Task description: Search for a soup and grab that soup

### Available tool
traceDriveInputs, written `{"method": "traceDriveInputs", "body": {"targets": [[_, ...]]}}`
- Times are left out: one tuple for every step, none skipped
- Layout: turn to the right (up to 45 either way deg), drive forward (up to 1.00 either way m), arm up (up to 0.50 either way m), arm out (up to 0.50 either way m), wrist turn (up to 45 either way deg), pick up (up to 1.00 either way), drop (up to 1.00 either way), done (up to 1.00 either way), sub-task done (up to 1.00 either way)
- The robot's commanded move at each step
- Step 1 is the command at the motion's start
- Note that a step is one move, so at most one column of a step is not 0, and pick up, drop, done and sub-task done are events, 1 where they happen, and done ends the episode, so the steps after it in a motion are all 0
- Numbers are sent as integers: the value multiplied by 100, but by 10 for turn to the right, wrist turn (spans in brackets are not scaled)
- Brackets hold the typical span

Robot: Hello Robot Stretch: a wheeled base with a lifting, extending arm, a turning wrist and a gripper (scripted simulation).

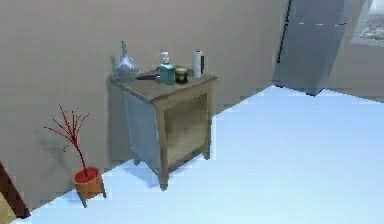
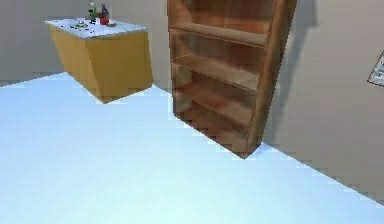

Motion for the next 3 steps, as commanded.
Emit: {"method": "traceDriveInputs", "body": {"targets": [[0, 60, 0, 0, 0, 0, 0, 0, 0], [-450, 0, 0, 0, 0, 0, 0, 0, 0], [-450, 0, 0, 0, 0, 0, 0, 0, 0]]}}
